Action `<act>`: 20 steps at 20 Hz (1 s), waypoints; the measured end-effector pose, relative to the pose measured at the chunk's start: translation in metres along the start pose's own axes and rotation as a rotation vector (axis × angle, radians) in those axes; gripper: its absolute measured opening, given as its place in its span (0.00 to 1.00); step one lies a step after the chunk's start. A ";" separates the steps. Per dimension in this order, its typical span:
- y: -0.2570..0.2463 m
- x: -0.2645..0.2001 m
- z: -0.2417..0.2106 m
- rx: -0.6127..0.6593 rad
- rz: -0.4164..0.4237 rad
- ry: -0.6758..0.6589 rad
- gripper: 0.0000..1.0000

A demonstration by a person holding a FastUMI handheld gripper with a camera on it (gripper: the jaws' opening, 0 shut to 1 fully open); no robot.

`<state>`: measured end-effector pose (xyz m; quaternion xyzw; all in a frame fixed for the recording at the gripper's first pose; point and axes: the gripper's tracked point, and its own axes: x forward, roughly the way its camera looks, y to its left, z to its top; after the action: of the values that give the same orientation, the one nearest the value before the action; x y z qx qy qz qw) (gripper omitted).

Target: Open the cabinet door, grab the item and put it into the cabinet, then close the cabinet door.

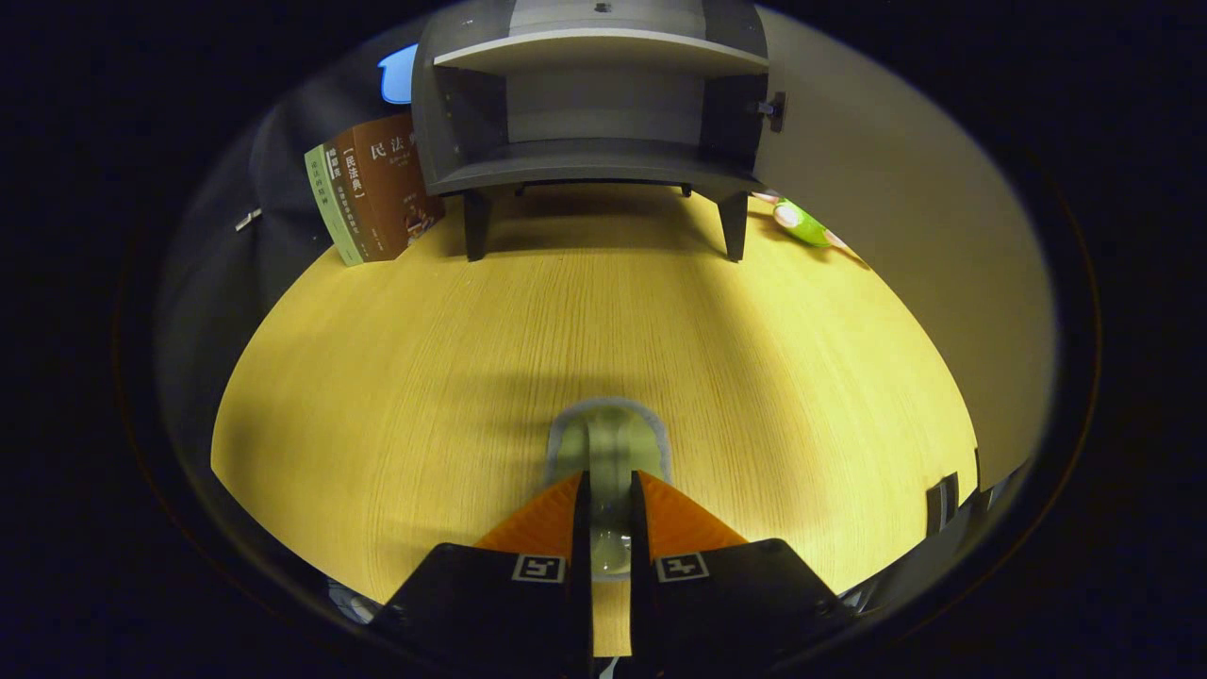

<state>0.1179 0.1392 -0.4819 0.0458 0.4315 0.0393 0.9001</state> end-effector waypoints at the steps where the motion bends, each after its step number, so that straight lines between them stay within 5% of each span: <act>1: -0.001 -0.002 0.003 0.008 0.004 -0.005 0.20; 9: 0.000 -0.043 0.048 0.001 0.049 -0.053 0.20; 20: 0.026 -0.118 0.192 -0.073 0.091 -0.263 0.20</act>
<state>0.1938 0.1430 -0.2679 0.0373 0.3057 0.0892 0.9472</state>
